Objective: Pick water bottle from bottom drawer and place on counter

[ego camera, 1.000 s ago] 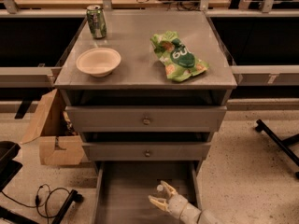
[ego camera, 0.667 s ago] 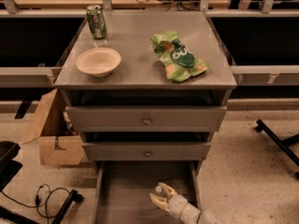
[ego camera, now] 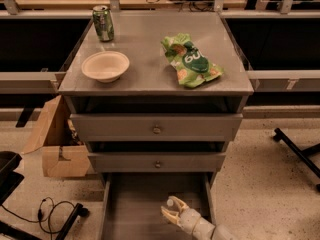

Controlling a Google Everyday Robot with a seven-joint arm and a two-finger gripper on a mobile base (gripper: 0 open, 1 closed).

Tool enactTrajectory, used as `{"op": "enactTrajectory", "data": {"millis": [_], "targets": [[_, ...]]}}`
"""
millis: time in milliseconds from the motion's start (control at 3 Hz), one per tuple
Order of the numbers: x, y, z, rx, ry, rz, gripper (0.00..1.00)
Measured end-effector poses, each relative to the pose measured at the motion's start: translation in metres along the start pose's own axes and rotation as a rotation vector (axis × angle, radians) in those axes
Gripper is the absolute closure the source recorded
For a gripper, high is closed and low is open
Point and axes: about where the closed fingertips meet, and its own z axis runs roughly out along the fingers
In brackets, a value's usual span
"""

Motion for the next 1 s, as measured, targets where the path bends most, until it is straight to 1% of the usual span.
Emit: {"op": "enactTrajectory", "data": {"millis": [333, 667, 1000], "targets": [[-0.023, 0.008, -0.006, 0.008, 0.014, -0.018, 1.0], [-0.141, -0.037, -0.072, 0.208, 0.03, 0.011, 1.0], [-0.224, -0.036, -0.126, 0.32, 0.039, 0.082, 1.0]]}}
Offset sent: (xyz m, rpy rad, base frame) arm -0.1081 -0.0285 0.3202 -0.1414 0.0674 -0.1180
